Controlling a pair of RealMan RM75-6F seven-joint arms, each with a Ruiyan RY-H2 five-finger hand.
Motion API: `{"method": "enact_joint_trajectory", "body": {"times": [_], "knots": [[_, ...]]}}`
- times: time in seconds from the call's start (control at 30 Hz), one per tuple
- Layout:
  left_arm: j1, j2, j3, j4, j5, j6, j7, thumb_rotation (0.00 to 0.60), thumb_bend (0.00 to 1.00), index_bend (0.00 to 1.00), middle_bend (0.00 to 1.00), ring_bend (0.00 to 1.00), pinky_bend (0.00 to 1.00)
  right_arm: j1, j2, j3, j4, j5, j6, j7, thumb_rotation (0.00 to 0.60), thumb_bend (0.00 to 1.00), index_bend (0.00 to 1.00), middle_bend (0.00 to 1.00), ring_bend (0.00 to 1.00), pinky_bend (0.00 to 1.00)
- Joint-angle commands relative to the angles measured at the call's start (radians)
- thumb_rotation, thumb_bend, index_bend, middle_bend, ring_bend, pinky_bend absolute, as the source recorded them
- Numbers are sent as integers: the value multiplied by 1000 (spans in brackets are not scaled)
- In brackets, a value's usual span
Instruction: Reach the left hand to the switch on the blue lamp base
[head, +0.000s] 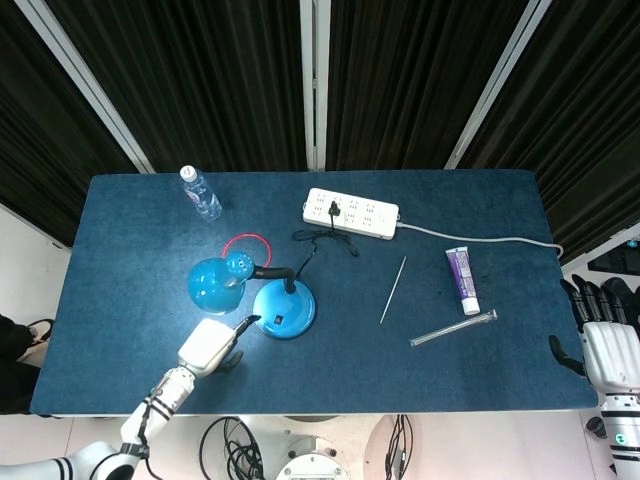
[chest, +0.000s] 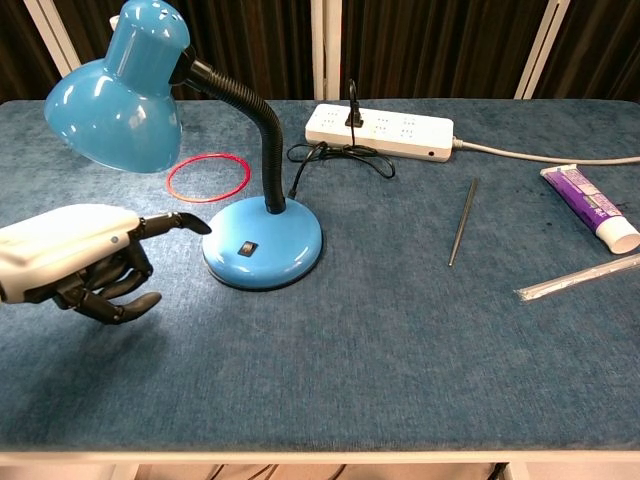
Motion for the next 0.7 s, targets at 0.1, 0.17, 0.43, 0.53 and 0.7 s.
{"method": "enact_joint_trajectory", "body": {"times": [0.1,0.17,0.43,0.53,0.7], "knots": [[-19,-8,-6,-2,-32,-27,28,600,447,139,850,809,761,1,-3,-2,6,6,-7,2,600,309,0,0,0,0],[-25,-11,-7,-3,-41,-32,41,600,453,139,850,808,762,1,-4,-1,9,13,-12,7,600,309,0,0,0,0],[-42,-33,-8,0,-60,-34,51,600,454,140,850,808,761,2,-7,2,23,28,-23,24,600,309,0,0,0,0],[-50,-43,-4,2,-59,-38,52,600,454,141,850,808,762,3,-5,3,22,26,-23,27,600,309,0,0,0,0],[-63,-55,-4,6,-58,-39,54,600,454,143,850,808,762,3,-3,5,22,26,-21,32,600,309,0,0,0,0]]}}
